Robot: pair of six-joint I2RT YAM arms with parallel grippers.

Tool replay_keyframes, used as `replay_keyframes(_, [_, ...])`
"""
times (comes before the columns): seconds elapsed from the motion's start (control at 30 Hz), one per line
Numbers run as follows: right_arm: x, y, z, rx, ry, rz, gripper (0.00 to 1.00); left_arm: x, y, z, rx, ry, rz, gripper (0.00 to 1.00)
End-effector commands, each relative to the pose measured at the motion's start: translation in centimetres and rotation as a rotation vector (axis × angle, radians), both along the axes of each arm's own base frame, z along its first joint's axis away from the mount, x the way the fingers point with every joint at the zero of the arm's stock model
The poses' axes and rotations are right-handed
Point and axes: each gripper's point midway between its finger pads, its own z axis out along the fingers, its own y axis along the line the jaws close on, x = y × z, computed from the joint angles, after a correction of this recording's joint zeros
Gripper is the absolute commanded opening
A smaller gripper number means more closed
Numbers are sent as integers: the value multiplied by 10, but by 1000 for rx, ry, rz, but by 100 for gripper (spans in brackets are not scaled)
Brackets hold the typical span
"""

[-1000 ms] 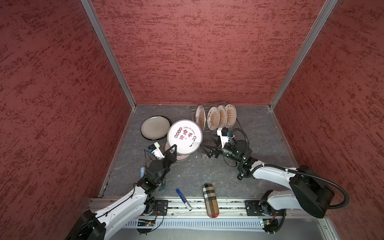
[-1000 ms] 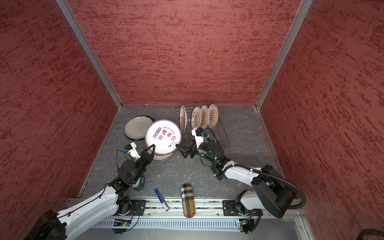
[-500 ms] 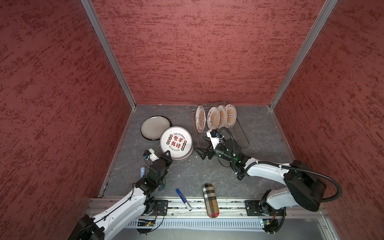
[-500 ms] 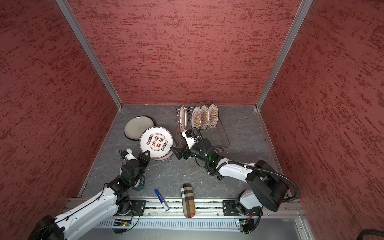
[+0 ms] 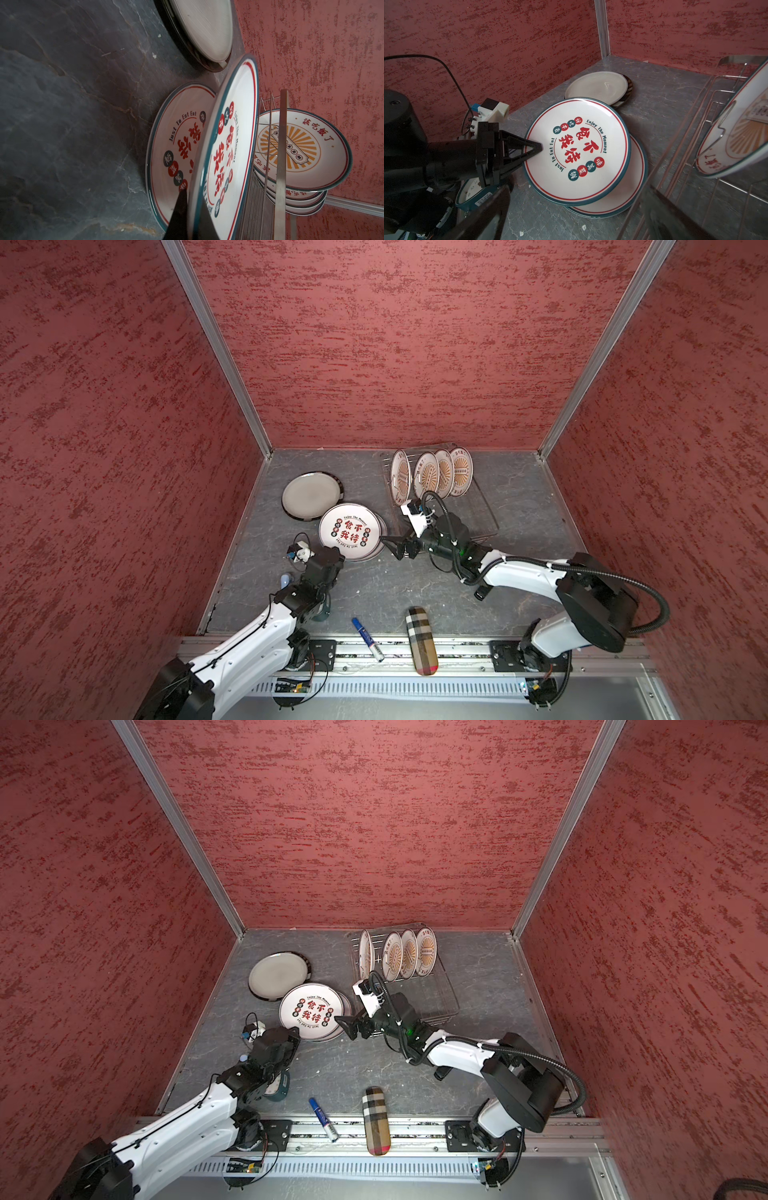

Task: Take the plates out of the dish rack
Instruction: 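Lower the plate flat onto the first lettered plate with the left gripper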

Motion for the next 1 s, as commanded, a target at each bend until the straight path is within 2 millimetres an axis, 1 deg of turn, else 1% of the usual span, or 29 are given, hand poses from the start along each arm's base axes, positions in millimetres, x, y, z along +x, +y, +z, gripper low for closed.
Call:
replay_keyframes(0.0, [7, 4, -3, -47, -19, -27, 99, 5, -6, 12, -77, 4, 23, 0])
replay_keyframes(0.3, [12, 7, -13, -91, -12, -55, 99, 10, -15, -4, -119, 74, 8, 0])
replay_keyframes(0.47, [13, 7, -13, -97, -19, -59, 99, 12, -14, -9, -131, 93, 21, 0])
replay_keyframes(0.6, [13, 8, -11, -99, -23, -57, 99, 12, -16, -10, -146, 106, 15, 0])
replay_keyframes(0.7, [14, 8, -9, -98, -26, -59, 99, 10, -14, -14, -150, 127, 35, 5])
replay_keyframes(0.83, [13, 8, -9, -99, -24, -60, 99, 9, -12, -16, -160, 131, 47, 17])
replay_keyframes(0.97, [13, 8, -11, -100, -24, -59, 99, 8, -11, -18, -155, 134, 55, 27])
